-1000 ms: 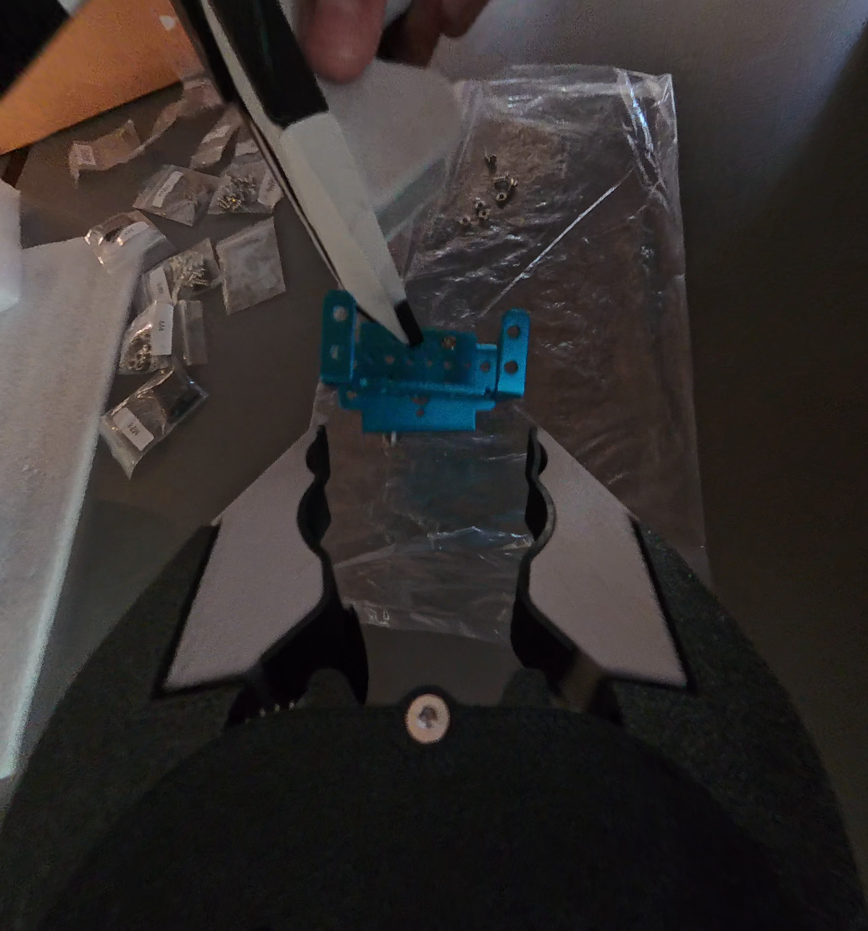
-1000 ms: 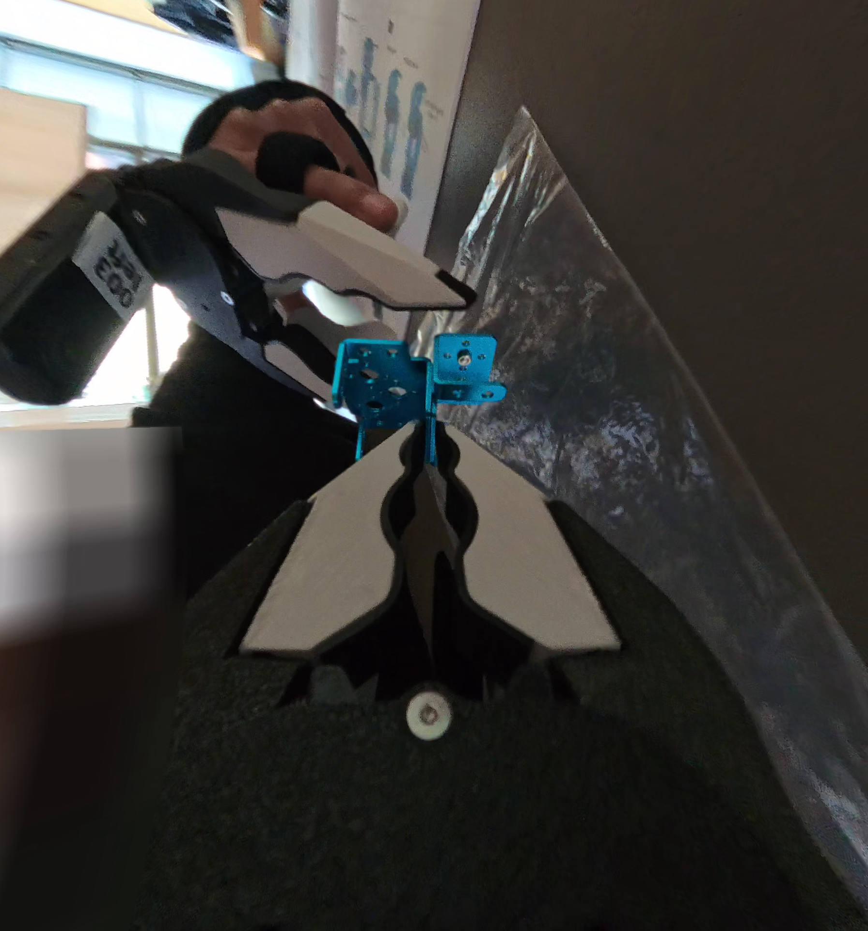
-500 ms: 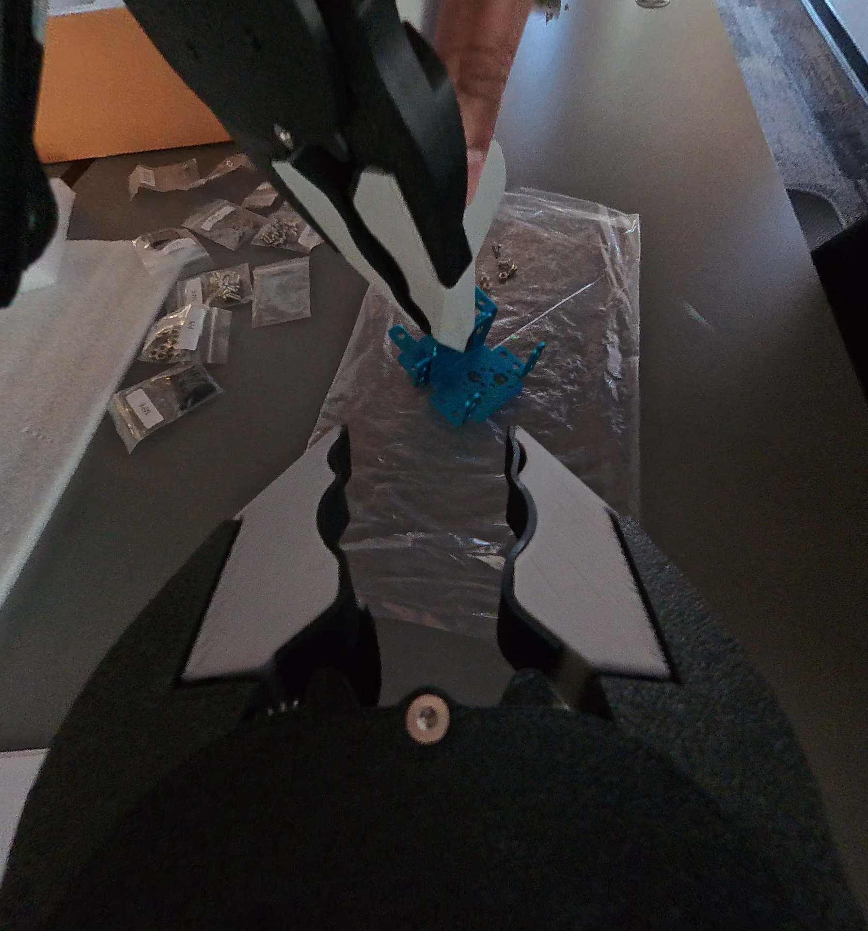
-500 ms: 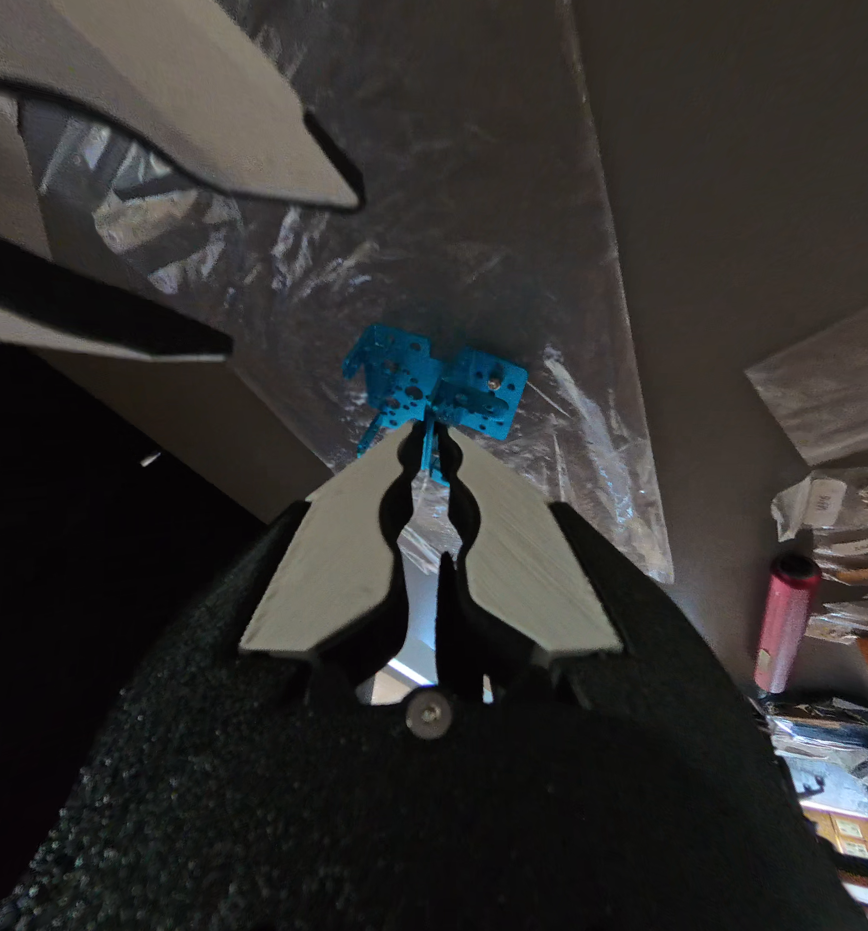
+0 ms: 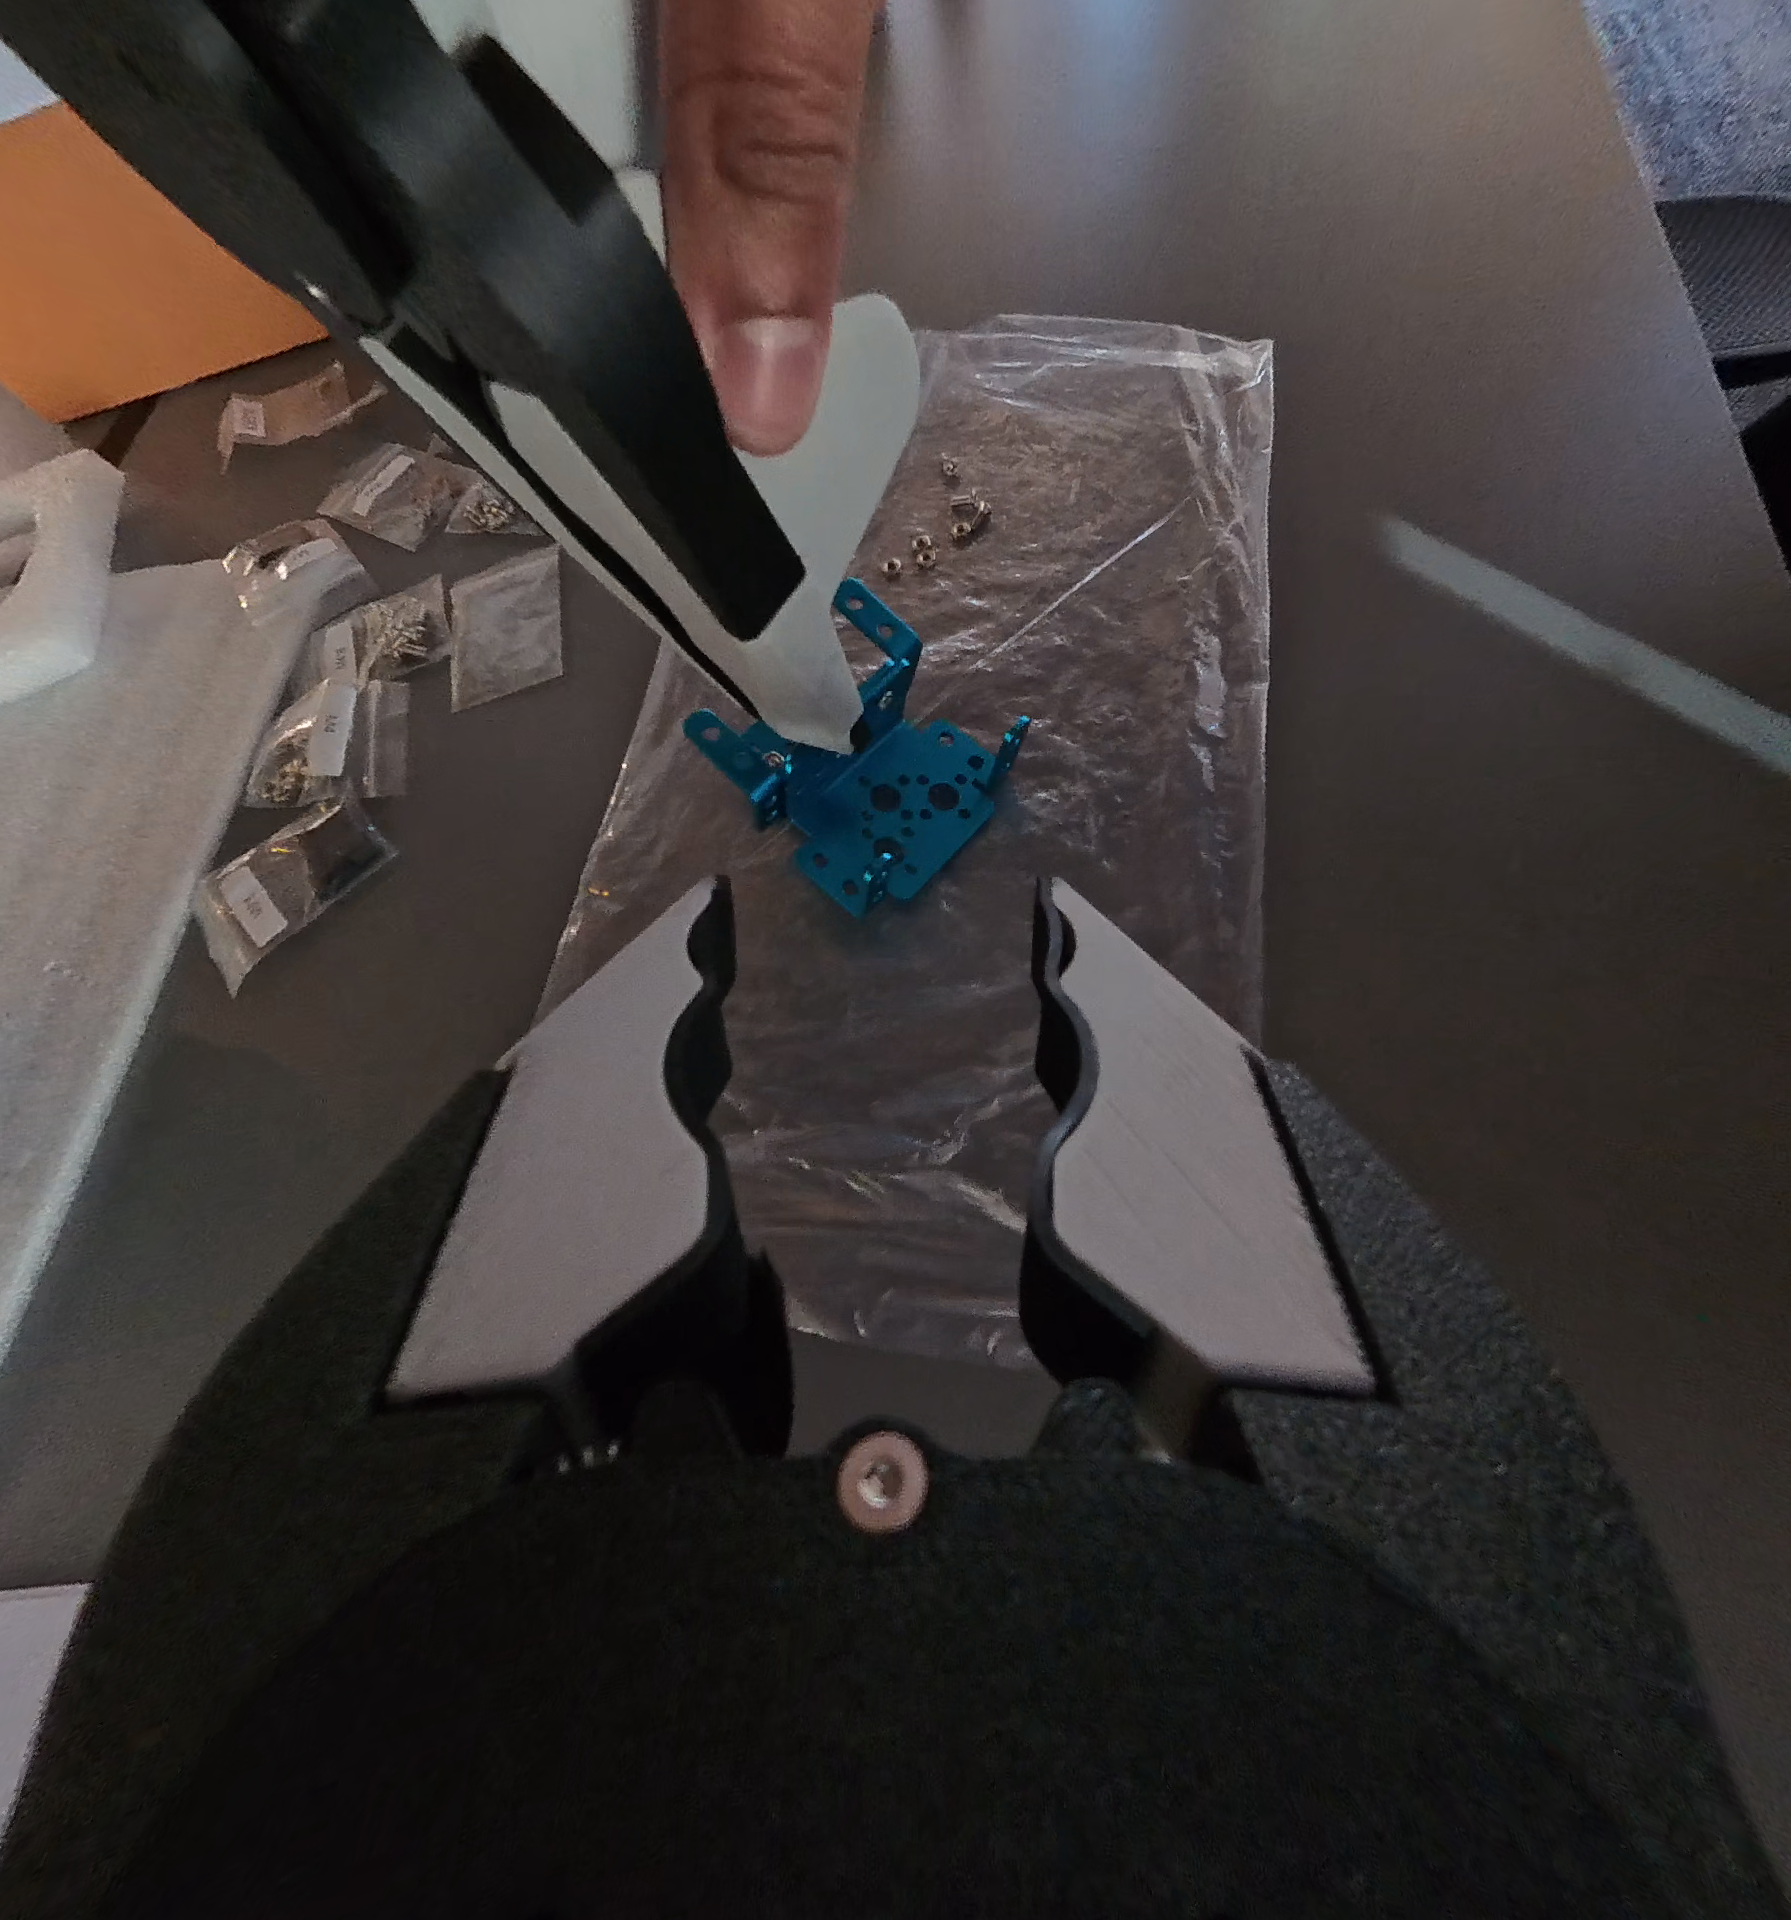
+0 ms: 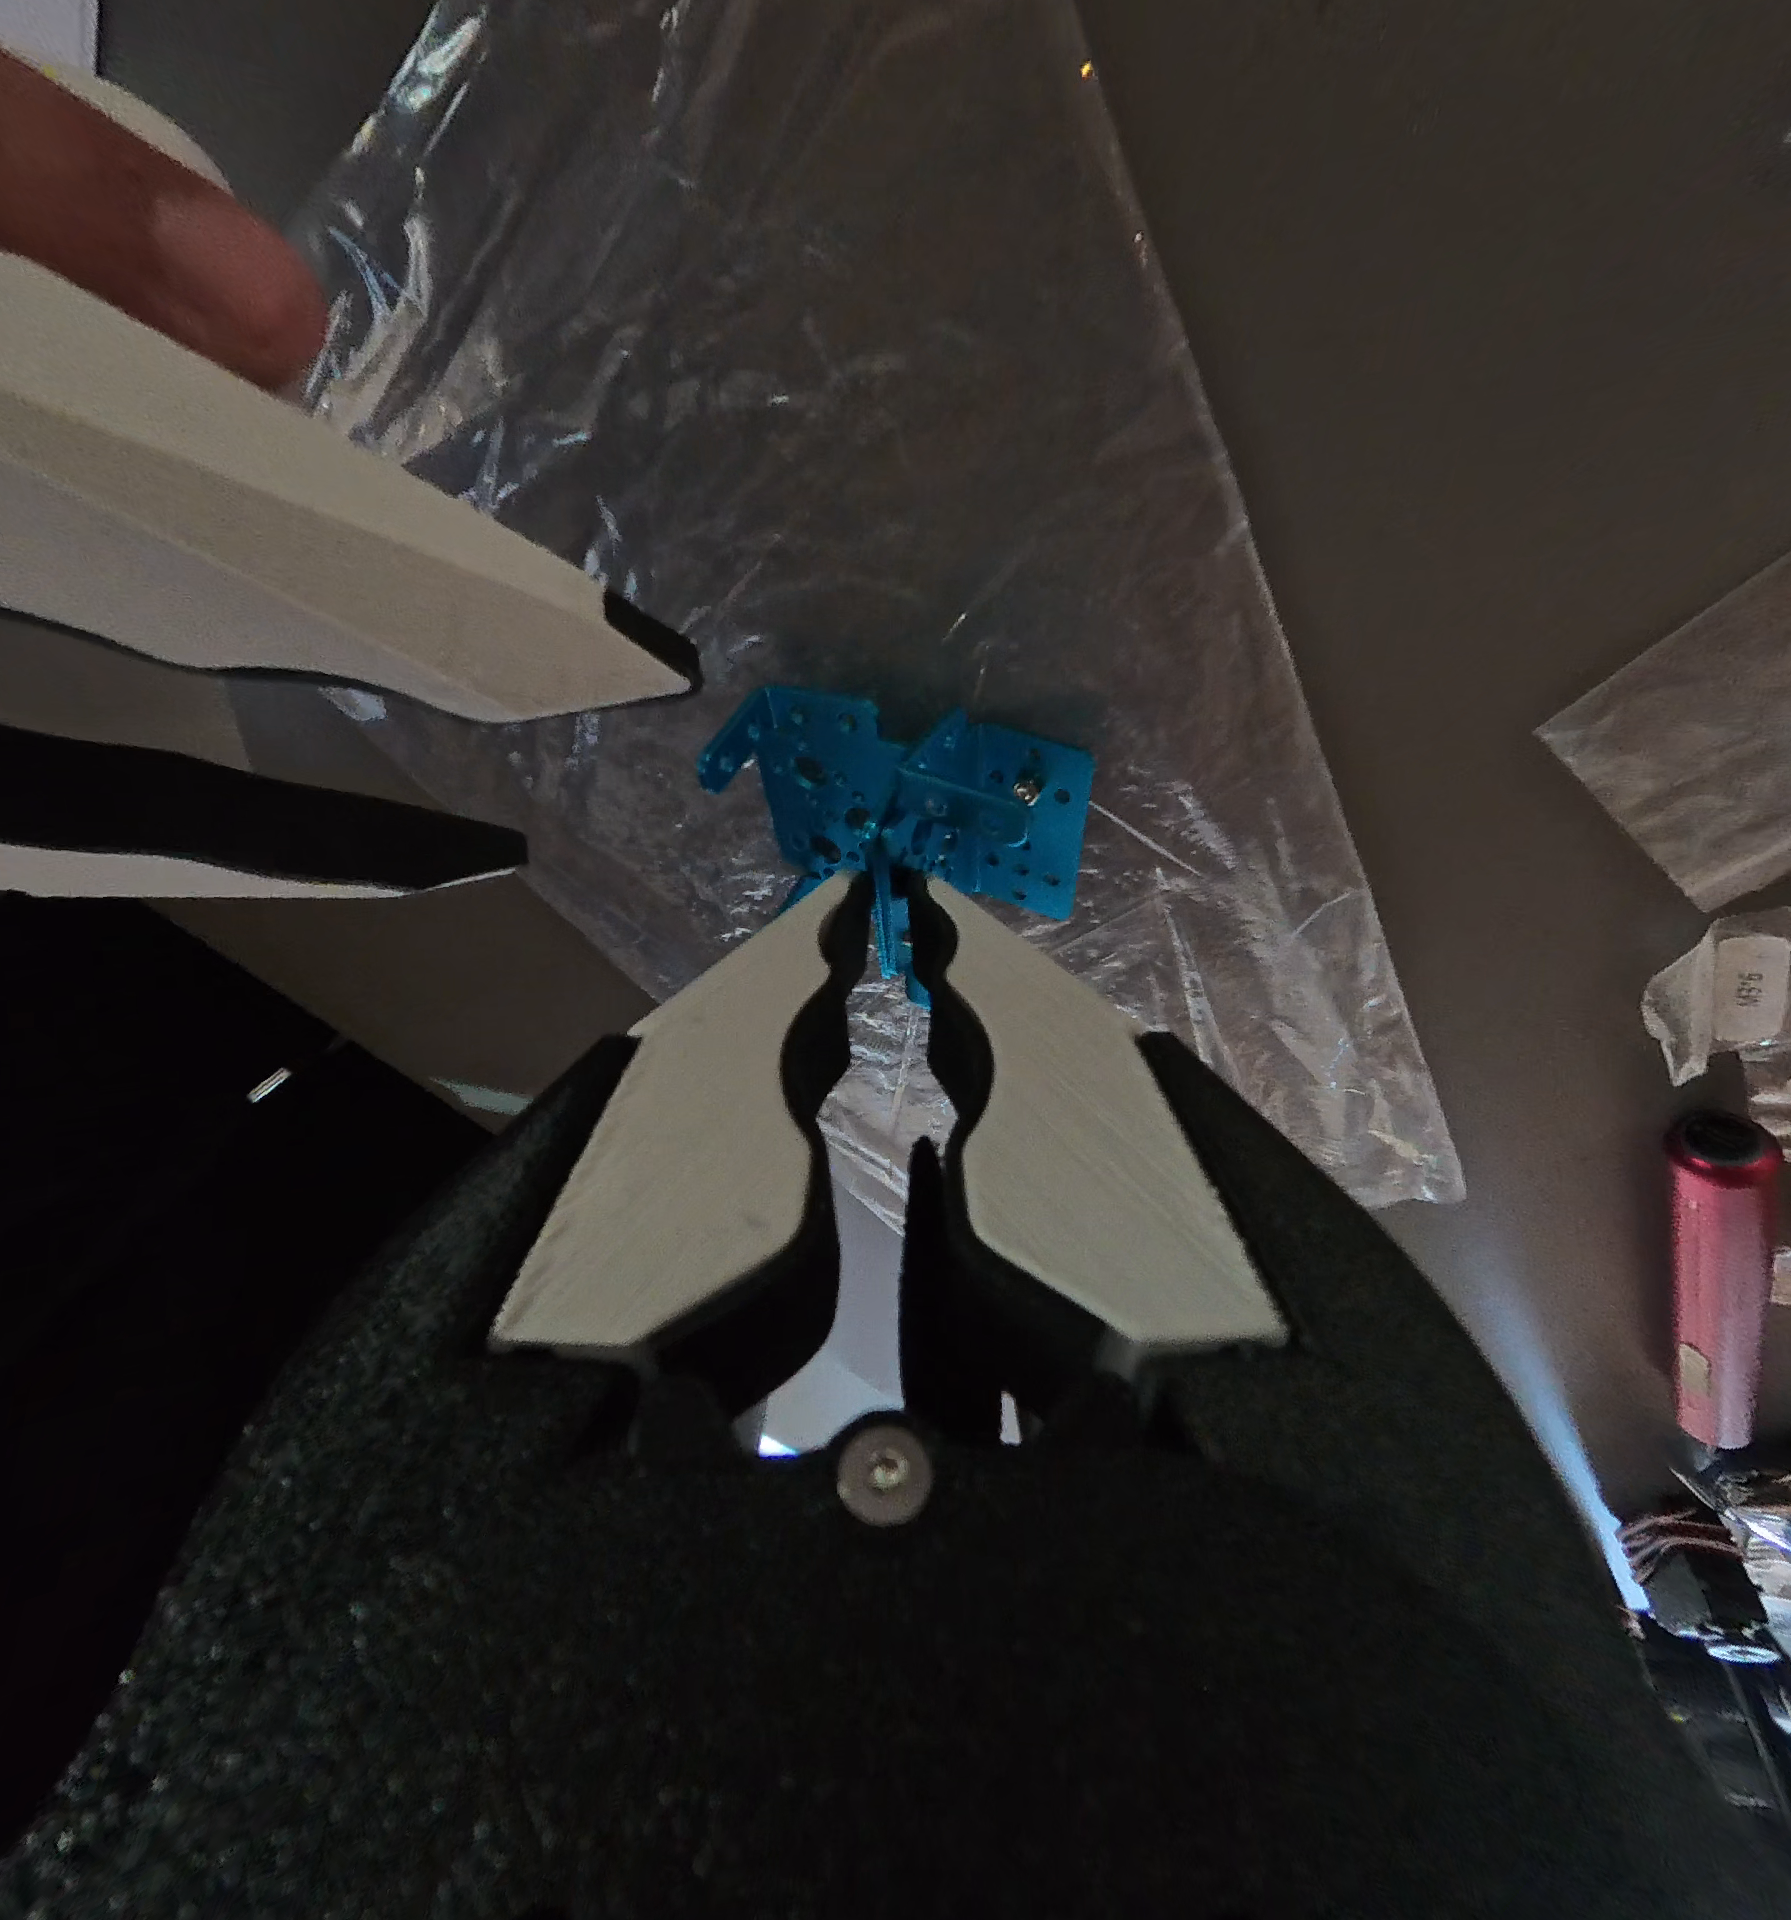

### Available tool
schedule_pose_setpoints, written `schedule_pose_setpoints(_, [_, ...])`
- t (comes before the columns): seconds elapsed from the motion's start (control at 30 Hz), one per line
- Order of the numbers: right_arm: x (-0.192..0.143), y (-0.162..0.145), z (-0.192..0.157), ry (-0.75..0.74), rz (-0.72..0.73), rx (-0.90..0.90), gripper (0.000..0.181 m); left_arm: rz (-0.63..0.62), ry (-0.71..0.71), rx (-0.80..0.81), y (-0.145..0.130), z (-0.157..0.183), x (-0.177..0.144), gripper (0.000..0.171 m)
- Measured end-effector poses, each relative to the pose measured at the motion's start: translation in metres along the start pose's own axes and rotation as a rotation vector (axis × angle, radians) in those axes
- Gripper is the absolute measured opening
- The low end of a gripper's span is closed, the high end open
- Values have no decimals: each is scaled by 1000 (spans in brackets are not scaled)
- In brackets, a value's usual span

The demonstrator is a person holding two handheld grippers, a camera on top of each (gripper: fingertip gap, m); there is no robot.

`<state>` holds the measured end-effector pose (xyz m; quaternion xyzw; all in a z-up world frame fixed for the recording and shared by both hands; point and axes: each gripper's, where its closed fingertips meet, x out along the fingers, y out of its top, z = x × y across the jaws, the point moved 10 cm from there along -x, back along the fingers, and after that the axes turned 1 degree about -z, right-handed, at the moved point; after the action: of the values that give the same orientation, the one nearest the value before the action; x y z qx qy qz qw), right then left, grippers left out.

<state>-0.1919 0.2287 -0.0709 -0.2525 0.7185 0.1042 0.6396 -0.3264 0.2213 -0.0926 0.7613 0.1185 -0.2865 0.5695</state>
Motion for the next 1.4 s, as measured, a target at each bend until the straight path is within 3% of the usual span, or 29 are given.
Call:
schedule_pose_setpoints(0.33, [2, -3, -7, -33, 23, -29, 10, -1, 28, -20, -2, -5, 1, 55])
schedule_pose_setpoints(0.47, [-1, -5, -6, -3, 42, -37, 21, 4, 31, -31, -4, -7, 1, 54])
schedule_pose_setpoints(0.6, [-23, -13, -1, 78, 155, -71, 27, 13, 36, -31, -5, -7, 2, 50])
schedule_pose_setpoints(0.73, [-42, -41, 20, 178, 352, -175, 28, 20, 94, 13, -4, -6, 5, 45])
schedule_pose_setpoints(0.93, [-13, -98, 62, 313, 677, -289, 28, -6, 233, 67, 3, -2, 4, 48])
schedule_pose_setpoints(1.07, [5, -115, 68, 380, 814, -413, 28, -46, 183, -4, 8, 4, 7, 54])
schedule_pose_setpoints(1.17, [16, -108, 61, 396, 812, -511, 30, -72, 205, 3, 13, 2, 17, 55])
schedule_pose_setpoints(1.3, [23, -92, 54, 310, 809, -607, 33, -86, 225, 5, 15, -6, 38, 59])
schedule_pose_setpoints(1.4, [23, -88, 53, 360, 783, -623, 32, -77, 216, 1, 17, -8, 47, 66])
